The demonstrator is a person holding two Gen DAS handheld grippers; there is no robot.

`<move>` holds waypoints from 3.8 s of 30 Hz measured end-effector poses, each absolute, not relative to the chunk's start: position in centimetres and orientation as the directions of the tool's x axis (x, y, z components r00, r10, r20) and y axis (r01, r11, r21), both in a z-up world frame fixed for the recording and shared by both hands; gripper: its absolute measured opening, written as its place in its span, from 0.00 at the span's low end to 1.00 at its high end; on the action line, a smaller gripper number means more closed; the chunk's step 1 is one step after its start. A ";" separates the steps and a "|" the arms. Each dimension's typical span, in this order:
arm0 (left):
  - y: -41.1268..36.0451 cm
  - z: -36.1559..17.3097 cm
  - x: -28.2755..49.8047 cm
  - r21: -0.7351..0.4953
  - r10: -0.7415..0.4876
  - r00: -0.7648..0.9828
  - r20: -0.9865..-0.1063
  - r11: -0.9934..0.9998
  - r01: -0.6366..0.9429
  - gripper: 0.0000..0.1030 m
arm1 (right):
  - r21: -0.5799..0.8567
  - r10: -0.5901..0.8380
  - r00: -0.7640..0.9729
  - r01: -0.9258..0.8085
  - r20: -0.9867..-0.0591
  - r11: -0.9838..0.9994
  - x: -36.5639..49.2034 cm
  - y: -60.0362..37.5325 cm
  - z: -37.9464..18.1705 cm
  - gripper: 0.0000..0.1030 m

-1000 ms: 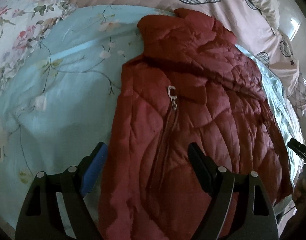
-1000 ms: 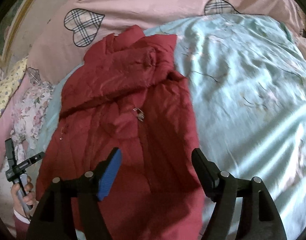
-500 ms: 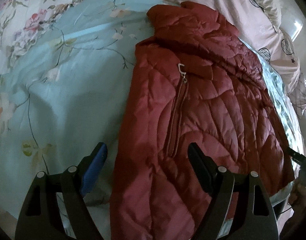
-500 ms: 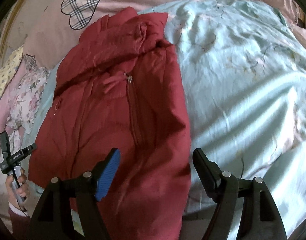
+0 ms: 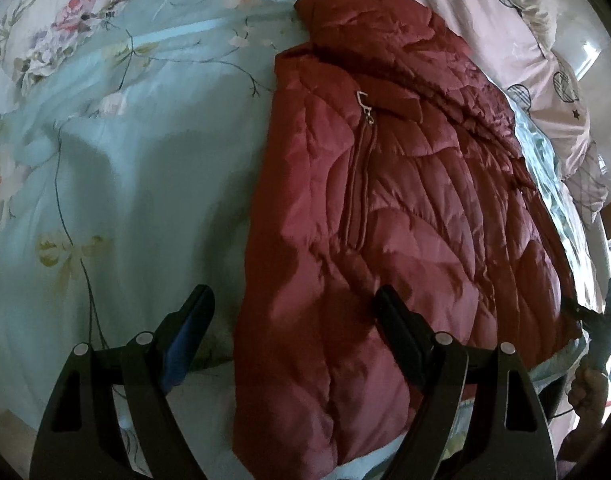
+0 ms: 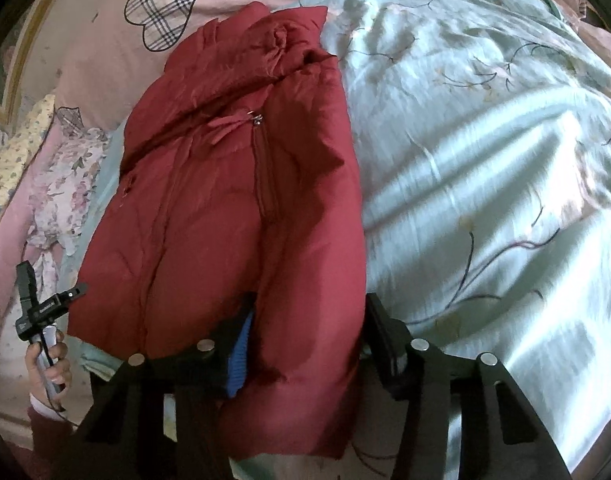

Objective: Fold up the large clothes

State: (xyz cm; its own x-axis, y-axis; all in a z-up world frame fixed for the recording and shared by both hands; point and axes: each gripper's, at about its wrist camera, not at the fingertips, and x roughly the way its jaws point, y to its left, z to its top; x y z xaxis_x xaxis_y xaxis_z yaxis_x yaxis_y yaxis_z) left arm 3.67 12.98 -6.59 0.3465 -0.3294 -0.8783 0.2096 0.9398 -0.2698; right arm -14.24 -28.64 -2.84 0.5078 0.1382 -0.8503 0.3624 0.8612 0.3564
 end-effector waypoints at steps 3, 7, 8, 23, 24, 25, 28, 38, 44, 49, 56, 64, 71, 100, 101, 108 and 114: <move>13.1 -7.0 3.3 -0.295 -0.352 0.331 -0.876 0.932 0.210 0.81 | 0.377 0.156 0.518 0.354 -0.841 0.856 -14.3 -28.5 -3.0 0.50; 12.6 -7.7 3.0 -0.347 -0.400 0.298 -0.867 0.913 0.216 0.81 | 0.402 0.181 0.522 0.349 -0.834 0.846 -13.8 -28.2 -3.6 0.52; 12.3 -7.9 2.9 -0.351 -0.404 0.293 -0.866 0.910 0.219 0.81 | 0.402 0.181 0.522 0.348 -0.834 0.847 -13.7 -28.1 -3.6 0.52; 10.9 -6.6 1.3 -0.348 -0.448 0.317 -0.836 0.879 0.326 0.23 | 0.440 0.227 0.565 0.275 -0.793 0.855 -14.4 -27.3 -2.7 0.26; 10.8 -6.5 1.2 -0.345 -0.448 0.320 -0.835 0.879 0.329 0.22 | 0.444 0.231 0.568 0.268 -0.790 0.855 -14.5 -27.3 -2.6 0.25; 10.7 -6.2 1.0 -0.340 -0.447 0.327 -0.833 0.878 0.336 0.21 | 0.451 0.240 0.574 0.258 -0.783 0.854 -14.6 -27.2 -2.4 0.25; 10.6 -5.4 0.7 -0.334 -0.453 0.340 -0.824 0.873 0.354 0.20 | 0.480 0.272 0.593 0.223 -0.758 0.849 -15.1 -27.4 -1.8 0.24; 11.8 -1.8 0.5 -0.384 -0.533 0.364 -0.764 0.829 0.407 0.17 | 0.594 0.390 0.674 0.090 -0.627 0.800 -17.2 -28.1 0.5 0.22; 12.4 1.8 1.5 -0.393 -0.567 0.420 -0.708 0.811 0.434 0.16 | 0.655 0.435 0.742 0.007 -0.510 0.756 -17.1 -28.8 2.8 0.21; 12.6 3.6 3.3 -0.411 -0.589 0.464 -0.662 0.803 0.432 0.16 | 0.661 0.429 0.771 -0.013 -0.471 0.750 -16.1 -29.5 3.8 0.21; 12.8 4.8 5.0 -0.445 -0.603 0.513 -0.610 0.797 0.408 0.16 | 0.660 0.405 0.815 -0.037 -0.414 0.750 -14.3 -30.2 5.4 0.21; 12.5 6.0 7.5 -0.462 -0.602 0.547 -0.581 0.798 0.387 0.16 | 0.639 0.348 0.854 -0.024 -0.387 0.769 -11.8 -31.4 6.8 0.21; 11.2 7.0 10.4 -0.467 -0.591 0.570 -0.571 0.805 0.367 0.16 | 0.606 0.280 0.866 0.033 -0.415 0.795 -8.3 -32.4 7.5 0.21; 6.0 6.5 23.0 -0.425 -0.475 0.605 -0.639 0.873 0.237 0.17 | 0.552 0.129 0.858 0.198 -0.497 0.810 4.2 -36.8 6.8 0.22; 5.9 6.4 23.4 -0.423 -0.470 0.606 -0.642 0.876 0.232 0.17 | 0.552 0.125 0.857 0.204 -0.500 0.808 4.5 -36.9 6.7 0.22; 4.9 5.0 27.6 -0.424 -0.448 0.586 -0.675 0.886 0.189 0.17 | 0.556 0.086 0.843 0.270 -0.531 0.786 7.6 -38.8 5.6 0.23; 3.6 3.5 31.2 -0.404 -0.418 0.568 -0.709 0.901 0.159 0.17 | 0.541 0.059 0.819 0.321 -0.570 0.777 10.9 -39.9 4.3 0.23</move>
State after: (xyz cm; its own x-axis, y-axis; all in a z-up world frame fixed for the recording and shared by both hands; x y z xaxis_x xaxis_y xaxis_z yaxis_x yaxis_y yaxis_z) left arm 31.25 3.62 3.46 0.5683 -0.4179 -0.7088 0.1588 0.9009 -0.4039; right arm 10.91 -39.94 4.27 0.8195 0.0587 -0.5701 0.3209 0.7773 0.5412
